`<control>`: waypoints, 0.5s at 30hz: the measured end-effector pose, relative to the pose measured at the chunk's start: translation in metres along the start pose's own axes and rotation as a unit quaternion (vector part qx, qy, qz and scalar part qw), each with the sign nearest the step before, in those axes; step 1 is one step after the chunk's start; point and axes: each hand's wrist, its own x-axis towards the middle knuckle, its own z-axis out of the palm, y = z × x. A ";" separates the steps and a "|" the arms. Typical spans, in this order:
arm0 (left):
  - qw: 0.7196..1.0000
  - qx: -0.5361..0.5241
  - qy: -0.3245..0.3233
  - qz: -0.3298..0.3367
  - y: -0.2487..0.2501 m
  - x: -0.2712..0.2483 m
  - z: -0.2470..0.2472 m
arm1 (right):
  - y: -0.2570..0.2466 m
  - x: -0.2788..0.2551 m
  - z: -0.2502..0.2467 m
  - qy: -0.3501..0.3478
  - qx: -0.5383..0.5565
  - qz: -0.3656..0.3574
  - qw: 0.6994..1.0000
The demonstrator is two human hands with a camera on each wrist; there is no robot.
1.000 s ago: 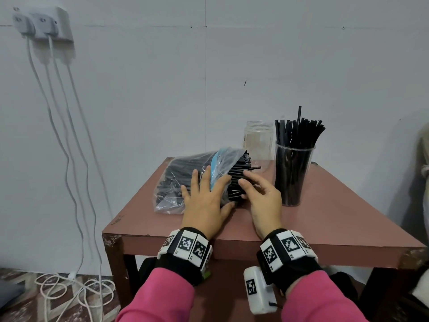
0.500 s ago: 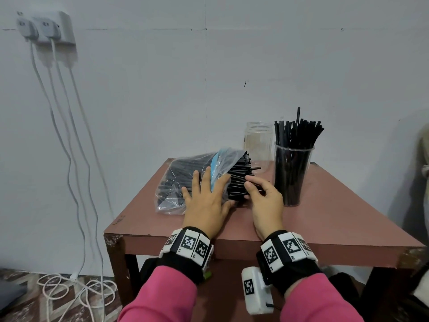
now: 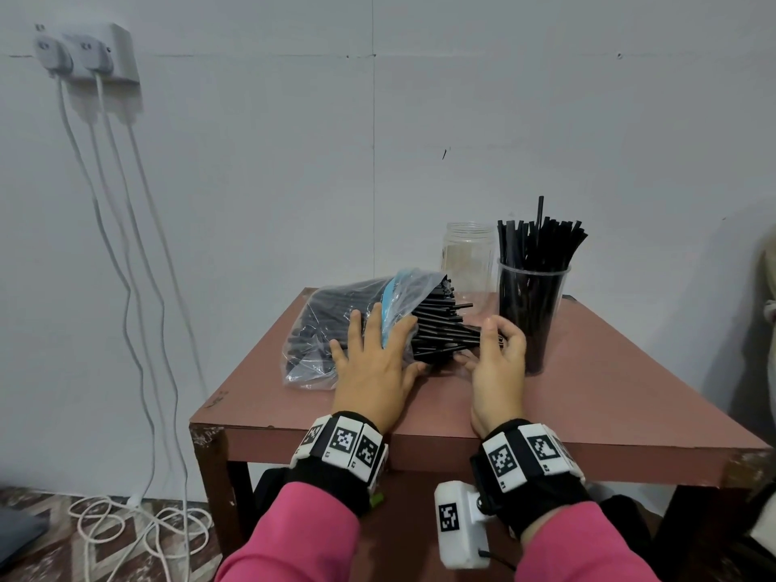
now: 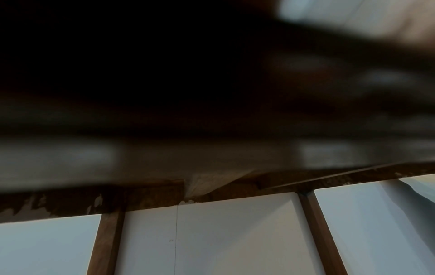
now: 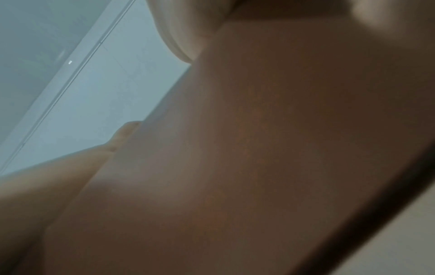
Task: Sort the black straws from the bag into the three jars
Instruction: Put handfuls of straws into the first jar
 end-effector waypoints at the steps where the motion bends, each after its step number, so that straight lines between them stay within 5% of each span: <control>1: 1.000 0.000 0.001 0.000 0.000 0.000 0.000 | 0.000 -0.001 0.000 -0.012 -0.021 -0.014 1.000; 6: 1.000 0.000 -0.001 0.001 0.000 0.000 0.000 | -0.004 -0.005 0.000 -0.011 0.011 -0.072 0.997; 15: 1.000 -0.007 0.000 0.001 -0.001 0.000 0.000 | -0.003 -0.001 0.002 -0.054 0.019 0.056 0.997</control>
